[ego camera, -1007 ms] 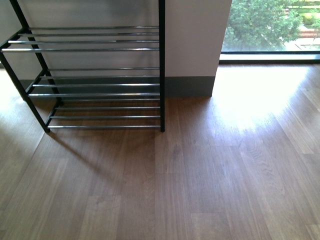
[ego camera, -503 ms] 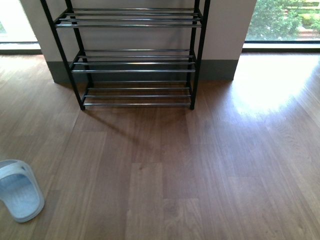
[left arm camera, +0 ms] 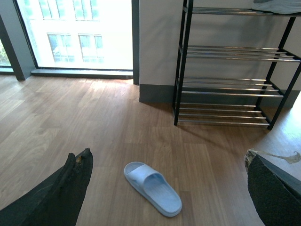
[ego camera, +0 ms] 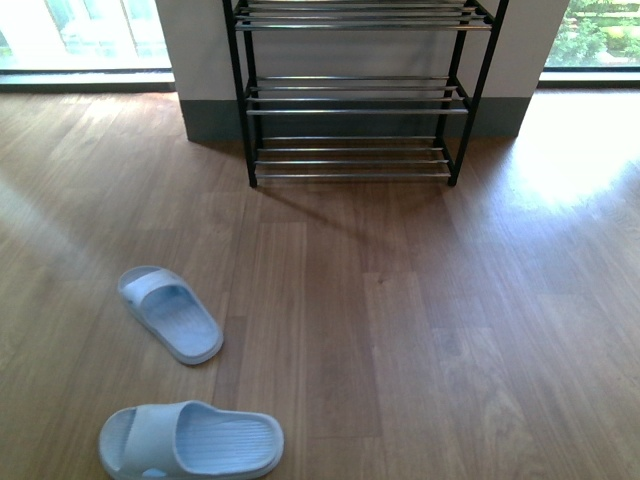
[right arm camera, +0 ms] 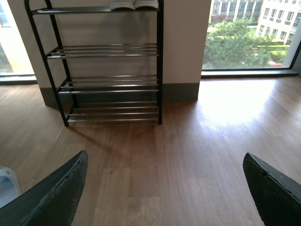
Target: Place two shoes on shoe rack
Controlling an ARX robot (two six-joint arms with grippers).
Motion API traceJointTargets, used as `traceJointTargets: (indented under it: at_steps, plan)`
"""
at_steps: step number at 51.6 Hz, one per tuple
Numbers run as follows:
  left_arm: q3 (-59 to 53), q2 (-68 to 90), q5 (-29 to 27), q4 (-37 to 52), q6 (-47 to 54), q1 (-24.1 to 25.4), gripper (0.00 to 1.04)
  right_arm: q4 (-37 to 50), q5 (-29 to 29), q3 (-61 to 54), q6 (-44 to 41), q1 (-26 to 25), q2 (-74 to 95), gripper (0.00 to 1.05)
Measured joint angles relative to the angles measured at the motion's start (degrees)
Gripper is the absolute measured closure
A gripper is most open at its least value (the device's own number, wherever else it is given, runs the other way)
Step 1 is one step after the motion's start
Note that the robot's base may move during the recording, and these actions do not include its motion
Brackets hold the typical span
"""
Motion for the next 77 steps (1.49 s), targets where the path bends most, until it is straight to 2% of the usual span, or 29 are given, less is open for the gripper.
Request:
traceJointTargets:
  at_steps: [77]
  plan:
    - [0.0,0.0,-0.2,0.0,0.0,0.0,0.09,0.0,-0.1,0.0,0.0,-0.1,0.0,0.09]
